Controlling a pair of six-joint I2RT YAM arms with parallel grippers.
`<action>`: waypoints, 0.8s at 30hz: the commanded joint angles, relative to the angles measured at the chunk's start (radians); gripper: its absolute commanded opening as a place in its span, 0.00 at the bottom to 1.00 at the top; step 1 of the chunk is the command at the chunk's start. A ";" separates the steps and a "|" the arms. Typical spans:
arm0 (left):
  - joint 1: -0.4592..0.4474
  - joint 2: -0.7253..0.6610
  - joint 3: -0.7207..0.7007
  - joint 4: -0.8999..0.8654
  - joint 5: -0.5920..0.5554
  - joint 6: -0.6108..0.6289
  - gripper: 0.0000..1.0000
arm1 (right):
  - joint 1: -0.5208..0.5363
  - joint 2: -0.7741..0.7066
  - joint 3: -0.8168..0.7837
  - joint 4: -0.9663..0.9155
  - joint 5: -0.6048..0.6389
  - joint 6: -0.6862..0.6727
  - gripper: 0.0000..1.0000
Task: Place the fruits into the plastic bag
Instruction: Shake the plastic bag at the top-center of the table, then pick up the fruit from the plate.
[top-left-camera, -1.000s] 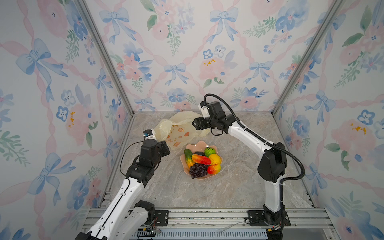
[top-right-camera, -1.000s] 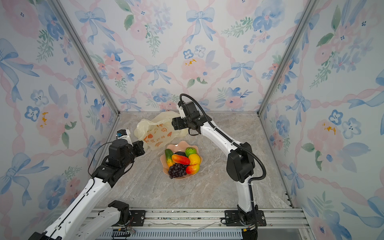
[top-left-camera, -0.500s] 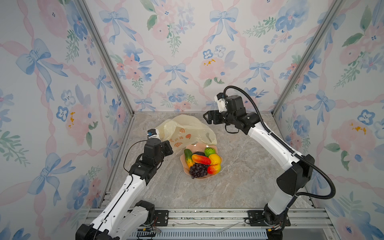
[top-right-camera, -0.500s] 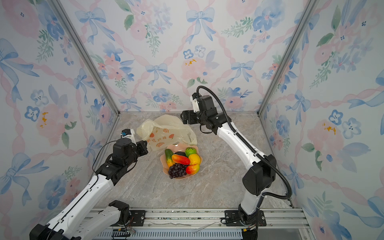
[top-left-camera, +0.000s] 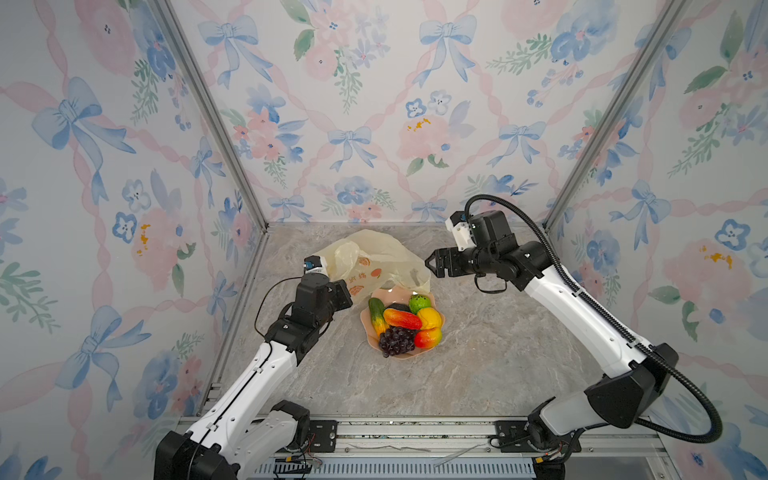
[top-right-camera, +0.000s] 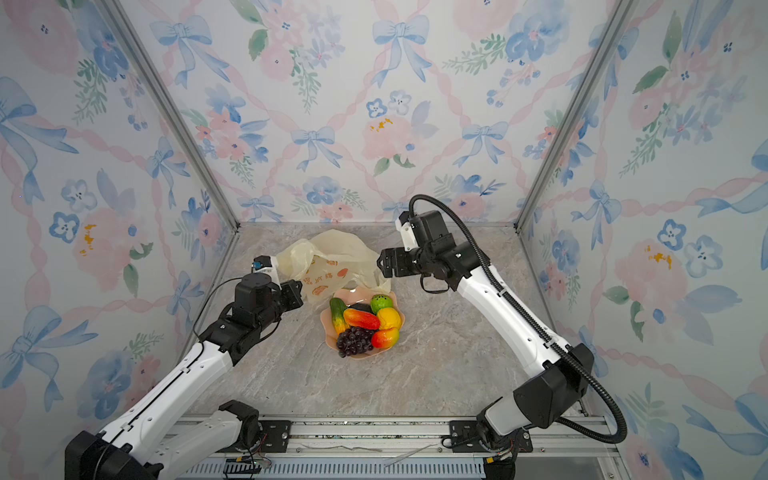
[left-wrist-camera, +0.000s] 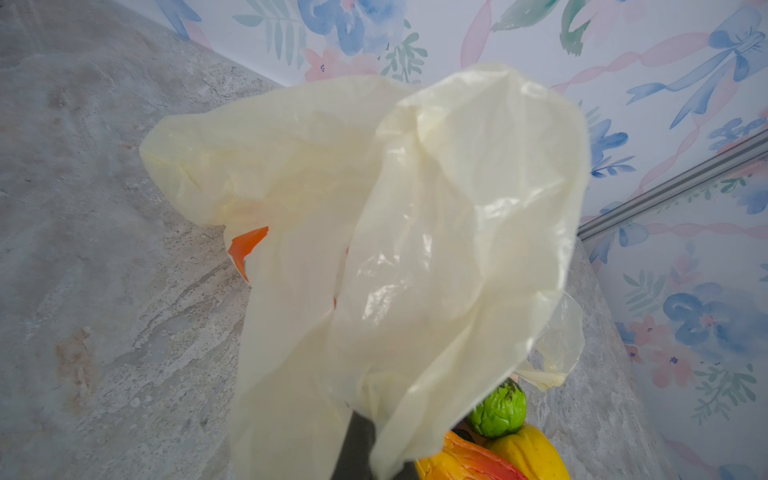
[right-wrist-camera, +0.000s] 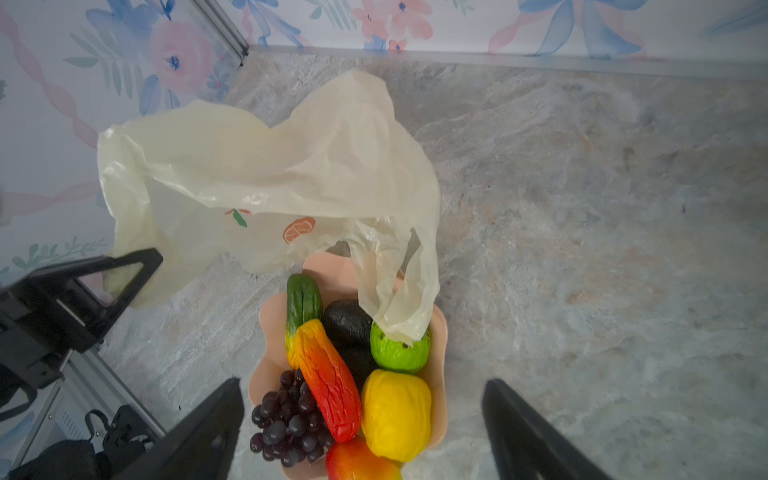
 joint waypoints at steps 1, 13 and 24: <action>-0.003 -0.006 0.015 0.011 0.023 0.028 0.00 | 0.085 -0.005 -0.050 -0.119 0.044 0.010 0.92; 0.000 0.016 0.030 0.011 0.088 0.018 0.00 | 0.280 0.142 0.019 -0.241 0.074 -0.147 0.73; 0.003 0.011 0.031 0.009 0.100 0.010 0.00 | 0.277 0.362 0.168 -0.300 0.044 -0.314 0.66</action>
